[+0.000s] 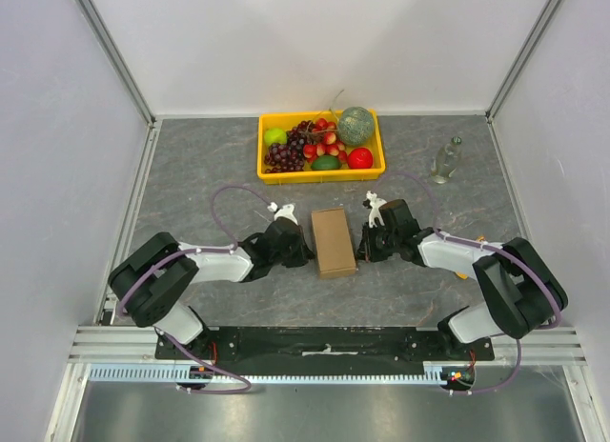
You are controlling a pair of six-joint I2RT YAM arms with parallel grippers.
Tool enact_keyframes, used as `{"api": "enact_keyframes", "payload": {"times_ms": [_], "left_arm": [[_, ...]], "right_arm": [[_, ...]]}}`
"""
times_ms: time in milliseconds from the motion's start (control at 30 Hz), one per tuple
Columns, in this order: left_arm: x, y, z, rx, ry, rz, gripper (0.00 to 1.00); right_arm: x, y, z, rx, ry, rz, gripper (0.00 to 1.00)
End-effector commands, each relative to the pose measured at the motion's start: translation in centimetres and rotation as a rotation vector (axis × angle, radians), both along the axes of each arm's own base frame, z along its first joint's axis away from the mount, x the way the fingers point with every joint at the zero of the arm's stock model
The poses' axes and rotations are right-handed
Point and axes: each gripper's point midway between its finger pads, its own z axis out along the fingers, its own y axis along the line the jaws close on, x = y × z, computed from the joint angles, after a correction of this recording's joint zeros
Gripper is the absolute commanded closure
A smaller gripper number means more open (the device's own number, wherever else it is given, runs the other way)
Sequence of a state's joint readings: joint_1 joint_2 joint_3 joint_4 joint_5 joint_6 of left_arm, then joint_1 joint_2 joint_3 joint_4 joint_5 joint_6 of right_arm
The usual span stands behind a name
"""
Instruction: Fold the paper box
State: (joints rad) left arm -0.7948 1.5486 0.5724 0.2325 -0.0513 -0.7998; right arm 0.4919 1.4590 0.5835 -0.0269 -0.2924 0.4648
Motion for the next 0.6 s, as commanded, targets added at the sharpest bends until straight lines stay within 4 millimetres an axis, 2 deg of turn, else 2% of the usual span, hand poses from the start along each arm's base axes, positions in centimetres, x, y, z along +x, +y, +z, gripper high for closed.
{"api": "enact_keyframes", "payload": {"times_ms": [0,133,267,433,567], "left_arm": [[-2.3,0.2,-3.2,0.063,0.106,0.019,0.98],[-3.1,-1.2,-3.3,0.046,0.115,-0.002,0.98],[-3.9,-1.5,-3.7,0.042,0.132,-0.009,0.98],[-5.2,0.5,-4.4,0.06,0.164,0.028,0.98],[-6.5,2.1,-4.5,0.063,0.19,0.059,0.98]], "right_arm": [[-1.2,1.2,-0.2,0.075,0.023,0.021,1.0],[-1.8,2.3,-0.1,0.133,0.041,0.061,1.0],[-2.2,2.6,0.1,0.154,0.044,0.069,1.0],[-2.3,-0.2,-0.9,0.01,0.023,0.003,1.0],[-3.3,-2.3,-1.3,-0.061,0.034,-0.053,1.0]]}}
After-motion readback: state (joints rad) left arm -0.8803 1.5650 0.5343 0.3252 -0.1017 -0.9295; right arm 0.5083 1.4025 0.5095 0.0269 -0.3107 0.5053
